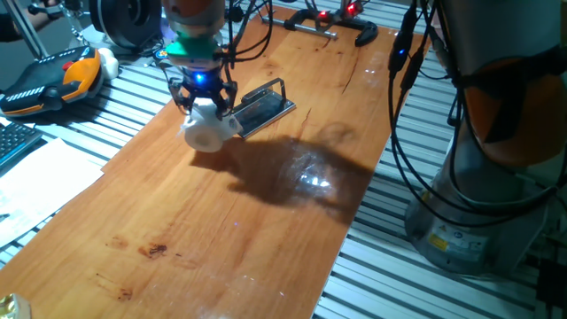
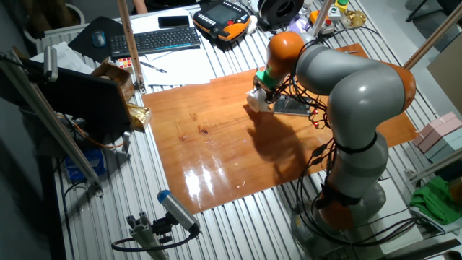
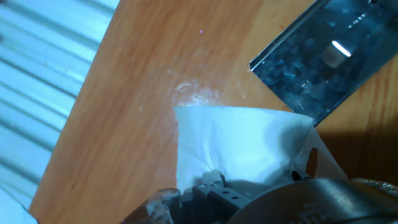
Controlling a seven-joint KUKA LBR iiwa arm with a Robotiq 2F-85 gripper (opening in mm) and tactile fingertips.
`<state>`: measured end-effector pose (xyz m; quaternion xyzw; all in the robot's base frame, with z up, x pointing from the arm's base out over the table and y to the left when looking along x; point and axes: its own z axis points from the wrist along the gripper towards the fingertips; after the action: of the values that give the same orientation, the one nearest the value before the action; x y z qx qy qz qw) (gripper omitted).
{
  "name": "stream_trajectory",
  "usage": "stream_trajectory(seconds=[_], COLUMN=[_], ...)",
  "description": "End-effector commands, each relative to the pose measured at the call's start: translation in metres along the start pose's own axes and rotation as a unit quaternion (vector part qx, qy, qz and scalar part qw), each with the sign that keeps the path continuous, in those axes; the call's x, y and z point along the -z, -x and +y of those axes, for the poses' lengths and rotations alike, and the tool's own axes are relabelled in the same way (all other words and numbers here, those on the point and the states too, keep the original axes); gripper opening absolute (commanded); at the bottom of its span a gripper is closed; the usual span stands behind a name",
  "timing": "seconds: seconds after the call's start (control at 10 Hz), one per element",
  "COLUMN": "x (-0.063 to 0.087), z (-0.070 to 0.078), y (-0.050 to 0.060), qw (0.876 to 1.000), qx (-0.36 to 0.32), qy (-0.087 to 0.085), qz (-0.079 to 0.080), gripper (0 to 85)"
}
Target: Put the toilet paper on its holder
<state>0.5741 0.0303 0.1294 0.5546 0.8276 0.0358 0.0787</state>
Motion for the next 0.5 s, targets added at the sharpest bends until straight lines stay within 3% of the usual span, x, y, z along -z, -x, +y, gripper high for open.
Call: stream_trajectory(seconds=[0.0, 0.2, 0.4], x=[-0.001, -0.003, -0.003], z=[-0.003, -0.009, -0.013], y=[0.002, 0.007, 0.013], qw=[0.963, 0.958, 0.955], qx=[-0.265, -0.283, -0.296], qy=[-0.022, -0.016, -0.011], qz=[-0.046, -0.046, -0.035], gripper=[0.7, 0.7, 0.7])
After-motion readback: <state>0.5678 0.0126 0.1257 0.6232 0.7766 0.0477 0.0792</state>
